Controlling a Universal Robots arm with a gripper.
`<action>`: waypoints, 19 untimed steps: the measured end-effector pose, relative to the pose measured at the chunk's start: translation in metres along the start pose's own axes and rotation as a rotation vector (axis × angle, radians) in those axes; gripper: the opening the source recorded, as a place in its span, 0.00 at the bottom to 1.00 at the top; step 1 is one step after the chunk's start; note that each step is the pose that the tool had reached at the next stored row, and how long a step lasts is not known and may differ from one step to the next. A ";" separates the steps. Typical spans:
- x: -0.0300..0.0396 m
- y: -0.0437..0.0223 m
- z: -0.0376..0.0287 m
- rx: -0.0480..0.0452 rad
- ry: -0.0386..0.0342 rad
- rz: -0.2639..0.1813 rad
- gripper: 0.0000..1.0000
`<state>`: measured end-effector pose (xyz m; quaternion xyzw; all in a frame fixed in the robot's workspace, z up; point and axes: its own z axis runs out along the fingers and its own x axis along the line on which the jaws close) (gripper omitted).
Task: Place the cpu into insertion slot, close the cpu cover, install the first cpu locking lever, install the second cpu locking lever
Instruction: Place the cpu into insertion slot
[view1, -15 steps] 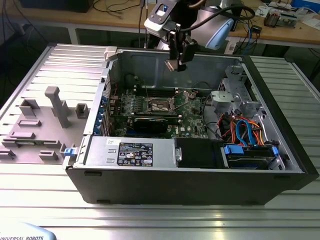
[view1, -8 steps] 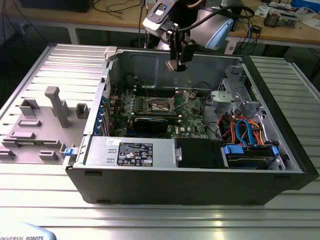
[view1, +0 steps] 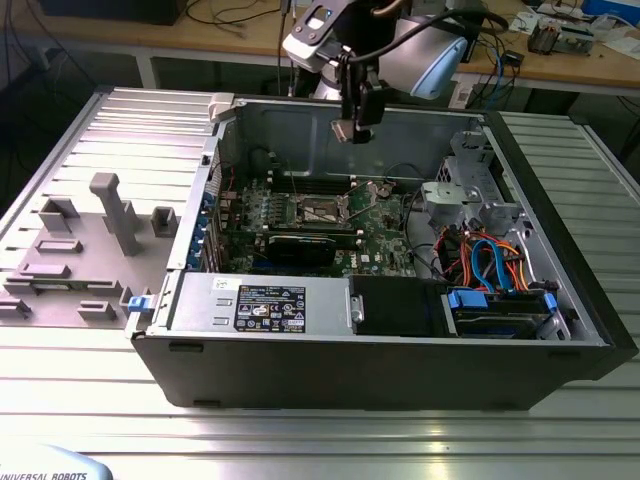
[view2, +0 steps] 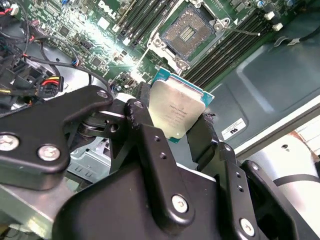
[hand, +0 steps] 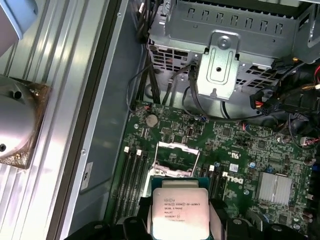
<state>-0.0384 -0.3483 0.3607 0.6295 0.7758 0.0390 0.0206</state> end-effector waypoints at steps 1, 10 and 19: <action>0.0000 0.0000 0.0001 -0.0003 -0.0014 0.016 0.54; 0.0000 0.0000 0.0001 -0.0009 -0.0050 0.057 0.54; 0.0000 0.0000 0.0004 -0.0021 -0.0110 0.126 0.54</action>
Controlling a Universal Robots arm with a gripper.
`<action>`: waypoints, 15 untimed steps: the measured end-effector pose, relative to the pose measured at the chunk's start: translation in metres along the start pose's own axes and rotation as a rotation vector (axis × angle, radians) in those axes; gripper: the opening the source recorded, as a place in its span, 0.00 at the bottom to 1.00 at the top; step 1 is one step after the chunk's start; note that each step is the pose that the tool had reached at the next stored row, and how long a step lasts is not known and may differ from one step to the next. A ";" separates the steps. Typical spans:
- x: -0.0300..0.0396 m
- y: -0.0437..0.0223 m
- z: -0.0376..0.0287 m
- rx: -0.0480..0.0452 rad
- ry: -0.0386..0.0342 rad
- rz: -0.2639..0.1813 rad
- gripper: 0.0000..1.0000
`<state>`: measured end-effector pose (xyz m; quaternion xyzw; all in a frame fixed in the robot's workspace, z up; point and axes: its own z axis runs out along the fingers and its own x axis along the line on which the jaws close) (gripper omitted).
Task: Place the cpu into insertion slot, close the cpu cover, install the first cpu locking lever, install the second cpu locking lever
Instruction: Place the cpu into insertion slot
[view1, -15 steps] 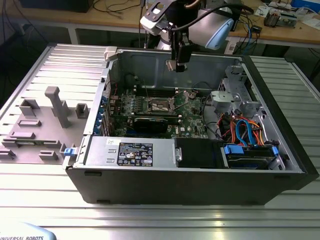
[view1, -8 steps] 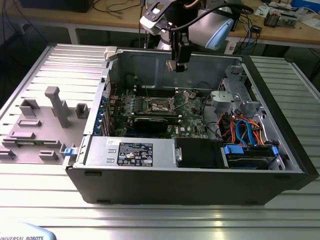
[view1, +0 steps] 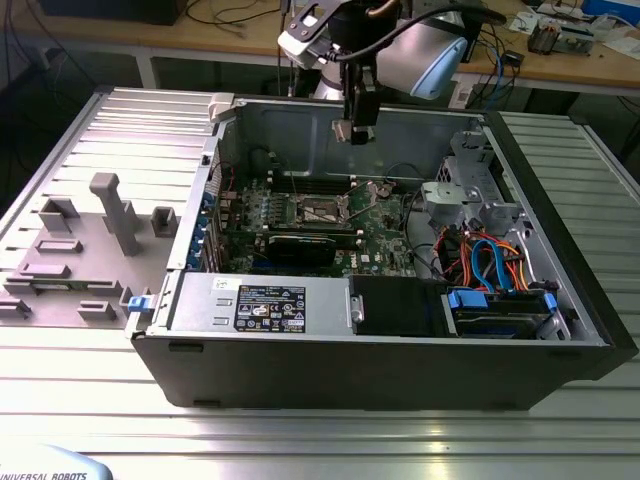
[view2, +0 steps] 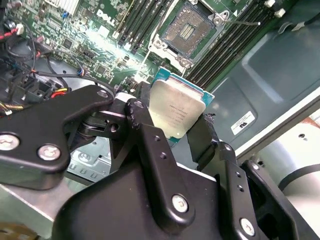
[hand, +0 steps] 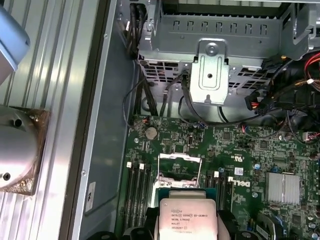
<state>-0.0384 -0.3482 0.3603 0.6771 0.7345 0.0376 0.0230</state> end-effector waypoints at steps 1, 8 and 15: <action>0.0000 0.0000 0.0001 -0.0003 -0.0014 0.017 0.54; 0.0000 0.0000 0.0002 -0.0014 -0.0070 0.081 0.54; 0.0000 -0.0001 0.0011 -0.0014 -0.0070 0.081 0.54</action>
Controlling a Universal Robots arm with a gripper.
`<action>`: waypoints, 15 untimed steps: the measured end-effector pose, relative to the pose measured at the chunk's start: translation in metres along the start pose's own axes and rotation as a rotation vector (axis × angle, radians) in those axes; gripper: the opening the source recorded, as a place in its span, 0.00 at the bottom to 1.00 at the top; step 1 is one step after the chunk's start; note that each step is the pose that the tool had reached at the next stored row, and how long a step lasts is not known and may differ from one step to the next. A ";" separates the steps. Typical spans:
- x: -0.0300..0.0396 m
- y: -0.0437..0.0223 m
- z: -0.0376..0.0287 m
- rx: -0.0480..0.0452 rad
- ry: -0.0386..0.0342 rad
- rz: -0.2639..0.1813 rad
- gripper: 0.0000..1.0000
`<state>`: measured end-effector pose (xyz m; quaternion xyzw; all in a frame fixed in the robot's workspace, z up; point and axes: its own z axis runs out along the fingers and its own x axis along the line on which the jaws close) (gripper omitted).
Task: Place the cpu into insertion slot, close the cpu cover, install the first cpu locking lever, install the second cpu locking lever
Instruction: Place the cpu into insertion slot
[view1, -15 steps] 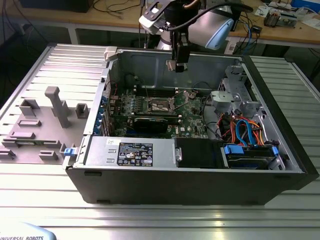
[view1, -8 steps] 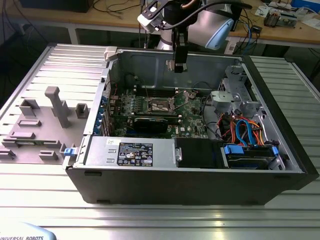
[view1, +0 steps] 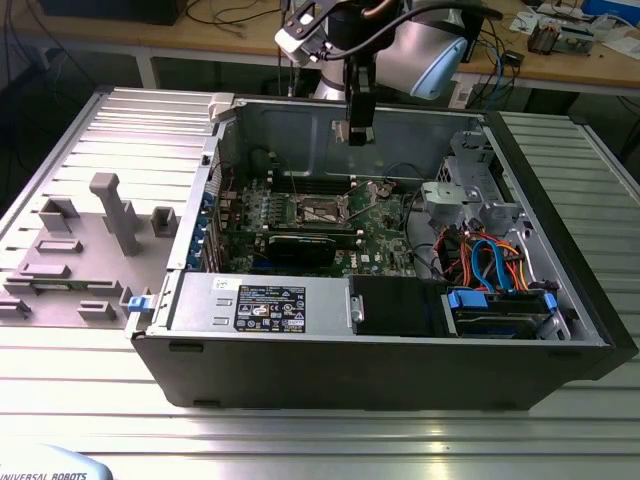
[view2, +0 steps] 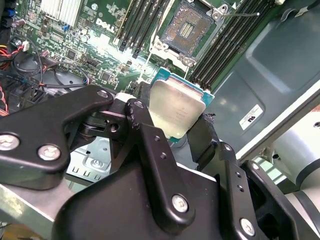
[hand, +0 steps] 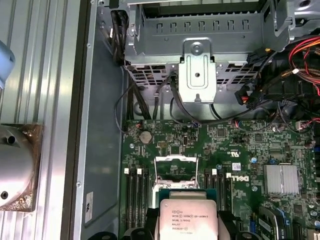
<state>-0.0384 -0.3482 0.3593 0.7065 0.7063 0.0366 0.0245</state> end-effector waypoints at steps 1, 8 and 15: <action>0.0000 0.0000 0.0002 0.0001 -0.0001 0.000 0.54; -0.0001 -0.0002 0.0022 0.0000 0.0001 0.000 0.54; -0.0001 -0.0004 0.0044 0.0000 0.0001 0.000 0.54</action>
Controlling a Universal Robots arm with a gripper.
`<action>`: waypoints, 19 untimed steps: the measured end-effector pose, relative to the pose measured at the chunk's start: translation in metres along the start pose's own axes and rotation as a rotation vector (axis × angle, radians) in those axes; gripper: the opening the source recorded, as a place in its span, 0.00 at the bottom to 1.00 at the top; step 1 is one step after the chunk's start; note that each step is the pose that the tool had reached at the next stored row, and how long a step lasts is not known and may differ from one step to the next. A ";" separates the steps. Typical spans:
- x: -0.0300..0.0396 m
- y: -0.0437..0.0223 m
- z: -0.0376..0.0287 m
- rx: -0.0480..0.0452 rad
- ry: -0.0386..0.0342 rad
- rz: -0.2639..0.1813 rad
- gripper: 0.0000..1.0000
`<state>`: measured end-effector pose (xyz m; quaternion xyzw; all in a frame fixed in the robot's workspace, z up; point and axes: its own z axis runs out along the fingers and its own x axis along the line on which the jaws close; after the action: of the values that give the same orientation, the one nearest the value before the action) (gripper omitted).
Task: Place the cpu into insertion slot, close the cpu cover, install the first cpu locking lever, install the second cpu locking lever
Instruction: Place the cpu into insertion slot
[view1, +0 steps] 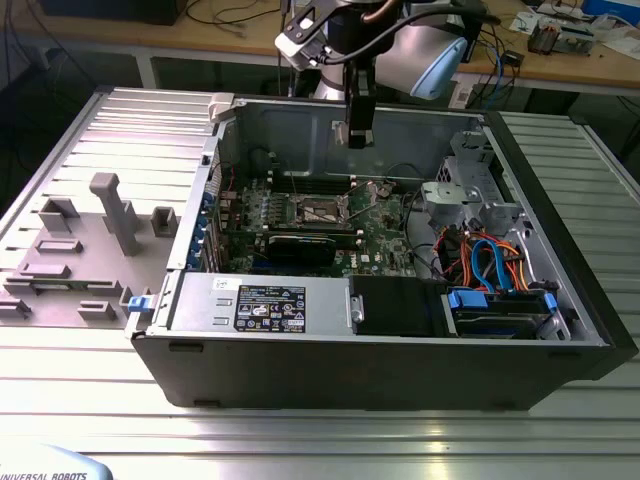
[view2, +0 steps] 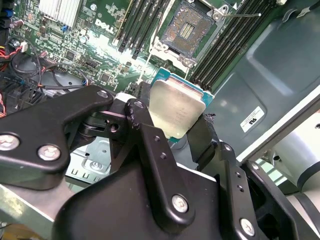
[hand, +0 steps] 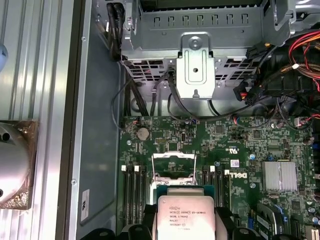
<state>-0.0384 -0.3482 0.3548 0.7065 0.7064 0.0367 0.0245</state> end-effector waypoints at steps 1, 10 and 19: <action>0.0000 0.0000 0.0003 0.0000 0.0000 0.000 0.54; -0.0001 -0.0005 0.0023 -0.0001 -0.0001 0.002 0.54; -0.0002 -0.0045 0.0096 0.0000 0.0042 0.002 0.54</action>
<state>-0.0421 -0.3482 0.3449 0.7071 0.7057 0.0382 0.0230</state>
